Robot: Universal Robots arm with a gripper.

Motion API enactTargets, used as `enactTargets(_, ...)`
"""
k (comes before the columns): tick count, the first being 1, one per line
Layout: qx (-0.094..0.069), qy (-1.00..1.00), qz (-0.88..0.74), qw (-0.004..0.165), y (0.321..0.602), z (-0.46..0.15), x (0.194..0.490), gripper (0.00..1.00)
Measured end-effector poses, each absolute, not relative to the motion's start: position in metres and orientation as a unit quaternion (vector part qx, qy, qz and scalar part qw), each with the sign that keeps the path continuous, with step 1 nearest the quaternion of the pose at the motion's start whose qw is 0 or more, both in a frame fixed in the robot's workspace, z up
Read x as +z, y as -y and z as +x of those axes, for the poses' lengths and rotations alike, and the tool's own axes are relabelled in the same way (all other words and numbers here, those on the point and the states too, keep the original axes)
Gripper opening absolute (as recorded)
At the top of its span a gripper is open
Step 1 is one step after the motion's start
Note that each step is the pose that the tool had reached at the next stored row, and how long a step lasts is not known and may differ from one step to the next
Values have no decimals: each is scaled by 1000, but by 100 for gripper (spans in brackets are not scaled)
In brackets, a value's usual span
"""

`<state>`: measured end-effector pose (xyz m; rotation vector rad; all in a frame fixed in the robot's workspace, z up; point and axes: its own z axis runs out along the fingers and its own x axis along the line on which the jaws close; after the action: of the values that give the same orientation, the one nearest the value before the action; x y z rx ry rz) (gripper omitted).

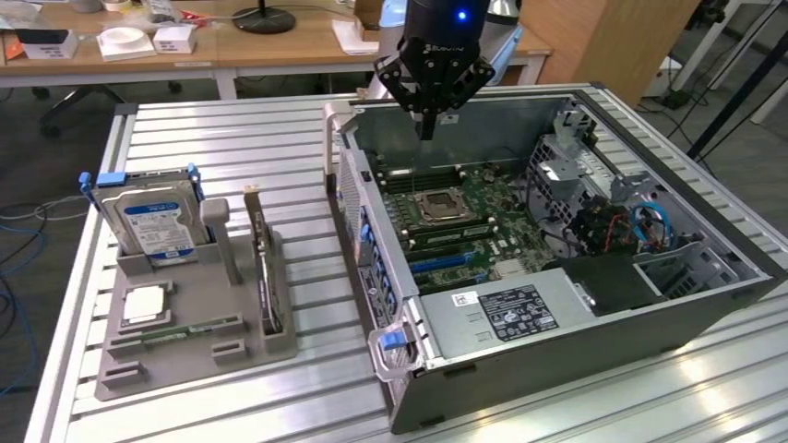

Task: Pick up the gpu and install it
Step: 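Reach for the gpu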

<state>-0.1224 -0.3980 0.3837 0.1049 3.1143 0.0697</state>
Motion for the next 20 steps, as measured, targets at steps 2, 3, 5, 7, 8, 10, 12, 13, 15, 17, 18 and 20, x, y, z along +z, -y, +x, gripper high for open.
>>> enactTargets(2,22,-999,34,12,398,-122,384,14)
enactTargets(3,22,-999,34,12,398,-122,384,14)
enactTargets(5,22,-999,33,12,398,-122,384,14)
enactTargets(7,22,-999,33,12,398,-122,384,14)
enactTargets(8,22,-999,33,12,398,-122,384,14)
enactTargets(10,22,-999,33,12,398,-124,384,14)
enactTargets(12,22,-999,33,12,398,-129,384,14)
enactTargets(13,22,-999,33,12,398,-132,383,14)
enactTargets(15,22,-999,33,12,398,-138,383,14)
enactTargets(17,22,-999,33,12,398,-143,383,14)
enactTargets(18,22,-999,33,12,397,-146,383,14)
enactTargets(20,22,-999,33,12,397,-150,383,14)
